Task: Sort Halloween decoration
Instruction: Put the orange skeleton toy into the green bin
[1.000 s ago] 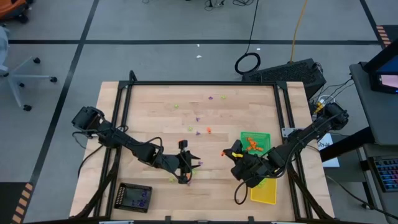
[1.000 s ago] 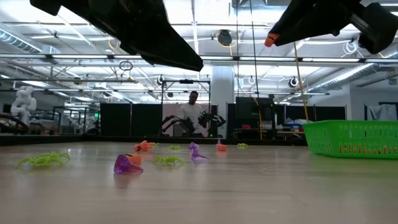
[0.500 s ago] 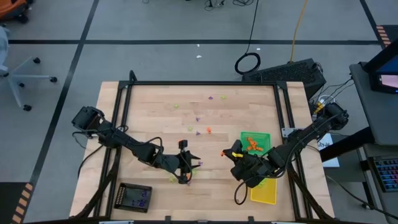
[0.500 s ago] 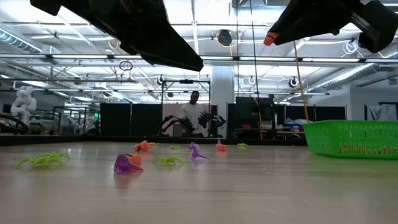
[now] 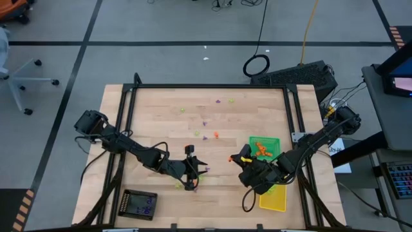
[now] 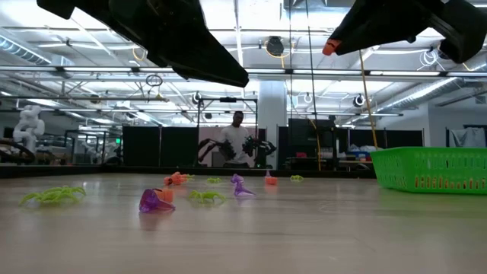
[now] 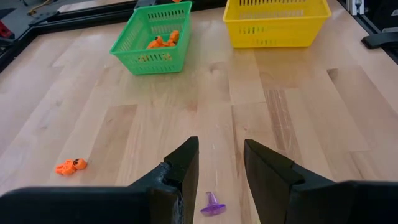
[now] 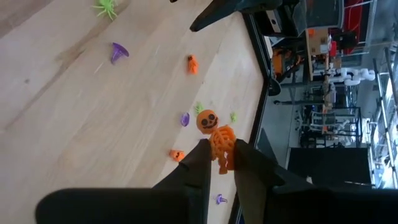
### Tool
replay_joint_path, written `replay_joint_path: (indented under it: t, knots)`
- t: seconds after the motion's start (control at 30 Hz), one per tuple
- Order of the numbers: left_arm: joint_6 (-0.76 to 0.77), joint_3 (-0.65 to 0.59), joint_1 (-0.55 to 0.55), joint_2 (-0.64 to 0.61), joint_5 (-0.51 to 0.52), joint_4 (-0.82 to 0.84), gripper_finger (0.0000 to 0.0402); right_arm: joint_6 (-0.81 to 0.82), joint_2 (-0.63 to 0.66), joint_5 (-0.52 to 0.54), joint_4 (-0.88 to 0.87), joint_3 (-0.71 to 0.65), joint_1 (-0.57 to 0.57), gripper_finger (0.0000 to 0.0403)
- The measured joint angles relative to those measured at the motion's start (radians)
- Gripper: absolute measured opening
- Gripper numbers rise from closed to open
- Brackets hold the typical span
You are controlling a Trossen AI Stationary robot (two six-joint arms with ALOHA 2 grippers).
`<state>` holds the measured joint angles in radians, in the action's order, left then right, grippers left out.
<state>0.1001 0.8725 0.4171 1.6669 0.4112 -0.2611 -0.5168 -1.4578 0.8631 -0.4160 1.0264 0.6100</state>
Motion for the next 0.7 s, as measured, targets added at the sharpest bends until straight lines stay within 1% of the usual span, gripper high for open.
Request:
replay_joint_path:
  t: [0.13, 0.3, 0.7]
  knots:
    - [0.0, 0.0, 0.0, 0.0, 0.0, 0.0, 0.0128, 0.03, 0.0, 0.0, 0.0, 0.0, 0.0, 0.0045]
    - [0.0, 0.0, 0.0, 0.0, 0.0, 0.0, 0.0128, 0.114, 0.0, 0.0, 0.0, 0.0, 0.0, 0.0045]
    - [0.0, 0.0, 0.0, 0.0, -0.001, 0.0, 0.0128, 0.417, 0.0, -0.004, 0.0, 0.0, -0.001, 0.0045]
